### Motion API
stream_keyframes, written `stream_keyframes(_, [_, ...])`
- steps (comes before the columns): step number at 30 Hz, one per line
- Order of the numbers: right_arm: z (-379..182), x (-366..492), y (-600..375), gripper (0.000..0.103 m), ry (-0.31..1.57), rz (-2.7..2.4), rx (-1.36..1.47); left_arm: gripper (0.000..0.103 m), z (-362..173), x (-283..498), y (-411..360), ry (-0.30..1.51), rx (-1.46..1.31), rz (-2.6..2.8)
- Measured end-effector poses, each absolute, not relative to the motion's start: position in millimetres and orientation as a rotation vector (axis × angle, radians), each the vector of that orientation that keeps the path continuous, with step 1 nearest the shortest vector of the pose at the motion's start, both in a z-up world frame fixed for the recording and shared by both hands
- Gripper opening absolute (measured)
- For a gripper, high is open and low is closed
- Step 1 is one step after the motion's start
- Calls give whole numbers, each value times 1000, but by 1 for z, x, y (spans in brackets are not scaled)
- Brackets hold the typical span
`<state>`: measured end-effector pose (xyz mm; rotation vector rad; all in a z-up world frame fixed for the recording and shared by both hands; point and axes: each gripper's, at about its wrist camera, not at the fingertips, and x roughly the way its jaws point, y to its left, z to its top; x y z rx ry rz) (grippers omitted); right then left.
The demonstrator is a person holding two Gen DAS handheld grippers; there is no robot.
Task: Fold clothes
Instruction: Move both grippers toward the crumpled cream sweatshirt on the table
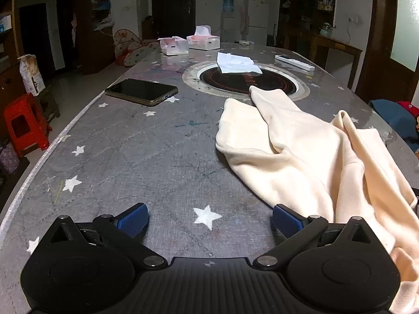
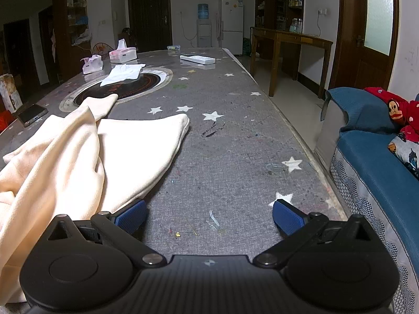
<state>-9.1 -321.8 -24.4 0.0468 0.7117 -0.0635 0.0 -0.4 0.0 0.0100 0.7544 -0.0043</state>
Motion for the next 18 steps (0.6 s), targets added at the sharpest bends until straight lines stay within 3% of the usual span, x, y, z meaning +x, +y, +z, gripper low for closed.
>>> stream_keyframes(18, [7, -56, -310, 103, 635, 61, 55, 103, 31, -31, -17, 668, -12, -56])
